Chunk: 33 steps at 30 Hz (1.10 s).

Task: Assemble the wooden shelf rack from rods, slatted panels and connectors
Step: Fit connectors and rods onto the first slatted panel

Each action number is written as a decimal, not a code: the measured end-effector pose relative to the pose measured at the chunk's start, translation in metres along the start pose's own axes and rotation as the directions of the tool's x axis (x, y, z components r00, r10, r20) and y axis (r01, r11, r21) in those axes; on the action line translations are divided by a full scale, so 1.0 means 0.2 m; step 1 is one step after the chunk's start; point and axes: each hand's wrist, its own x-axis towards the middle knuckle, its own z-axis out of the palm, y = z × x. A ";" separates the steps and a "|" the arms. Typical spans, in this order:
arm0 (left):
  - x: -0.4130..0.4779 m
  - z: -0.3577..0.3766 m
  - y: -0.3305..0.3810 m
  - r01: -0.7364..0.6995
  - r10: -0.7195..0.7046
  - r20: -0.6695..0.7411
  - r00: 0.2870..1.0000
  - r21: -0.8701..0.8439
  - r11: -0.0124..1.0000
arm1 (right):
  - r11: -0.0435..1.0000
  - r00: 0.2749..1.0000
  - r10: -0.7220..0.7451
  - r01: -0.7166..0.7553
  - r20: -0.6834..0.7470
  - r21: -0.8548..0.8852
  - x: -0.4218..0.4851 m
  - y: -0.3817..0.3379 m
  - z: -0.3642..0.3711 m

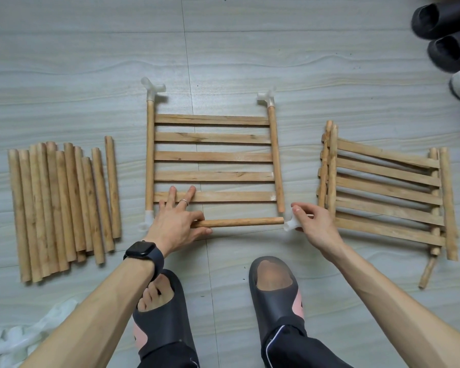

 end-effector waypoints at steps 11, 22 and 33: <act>0.01 0.01 -0.02 0.000 0.000 0.001 1.000 -0.002 1.000 | 0.987 0.960 0.163 -0.155 -0.226 0.054 -0.01 0.07 0.11; 0.01 0.01 -0.01 0.017 -0.017 -0.011 1.000 -0.010 1.000 | 0.995 0.978 0.065 -0.080 -0.199 -0.067 -0.02 -0.01 0.15; 0.00 0.01 -0.01 0.018 -0.018 -0.014 1.000 -0.024 1.000 | 0.978 0.924 0.198 -0.166 -0.327 0.123 -0.02 0.02 0.20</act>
